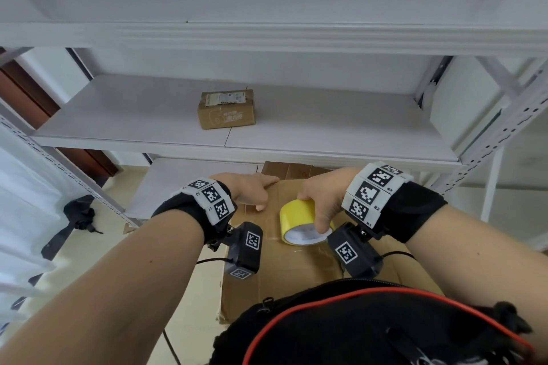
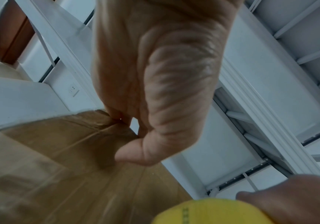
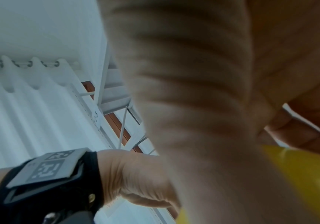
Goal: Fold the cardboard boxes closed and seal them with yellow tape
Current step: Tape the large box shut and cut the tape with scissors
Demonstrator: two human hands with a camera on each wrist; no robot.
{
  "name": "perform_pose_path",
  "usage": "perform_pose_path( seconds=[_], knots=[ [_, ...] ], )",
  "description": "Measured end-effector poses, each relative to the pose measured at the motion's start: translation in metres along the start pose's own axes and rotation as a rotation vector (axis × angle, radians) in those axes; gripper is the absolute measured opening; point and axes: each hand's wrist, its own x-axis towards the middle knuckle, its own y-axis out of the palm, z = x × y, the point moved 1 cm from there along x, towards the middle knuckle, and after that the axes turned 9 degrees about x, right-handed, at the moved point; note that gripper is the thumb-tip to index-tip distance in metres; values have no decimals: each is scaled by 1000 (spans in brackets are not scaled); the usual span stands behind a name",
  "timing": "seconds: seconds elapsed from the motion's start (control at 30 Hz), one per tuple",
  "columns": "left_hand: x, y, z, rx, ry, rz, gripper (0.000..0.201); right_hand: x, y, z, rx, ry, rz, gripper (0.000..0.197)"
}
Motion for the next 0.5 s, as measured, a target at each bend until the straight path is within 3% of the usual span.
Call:
perform_pose_path(
  seconds=[0.13, 0.2, 0.27, 0.4, 0.5],
  knots=[
    [-3, -2, 3, -7, 39, 30, 98, 5, -1, 5, -30, 24, 20, 70],
    [-4, -2, 6, 36, 63, 37, 111, 10, 1, 7, -41, 34, 27, 57],
    [-3, 0, 7, 94, 61, 23, 123, 16, 6, 8, -49, 40, -44, 30],
    [-2, 10, 3, 238, 47, -88, 129, 22, 11, 12, -59, 39, -113, 24],
    [0, 17, 4, 246, 41, -138, 131, 24, 14, 17, -154, 62, -68, 27]
  ],
)
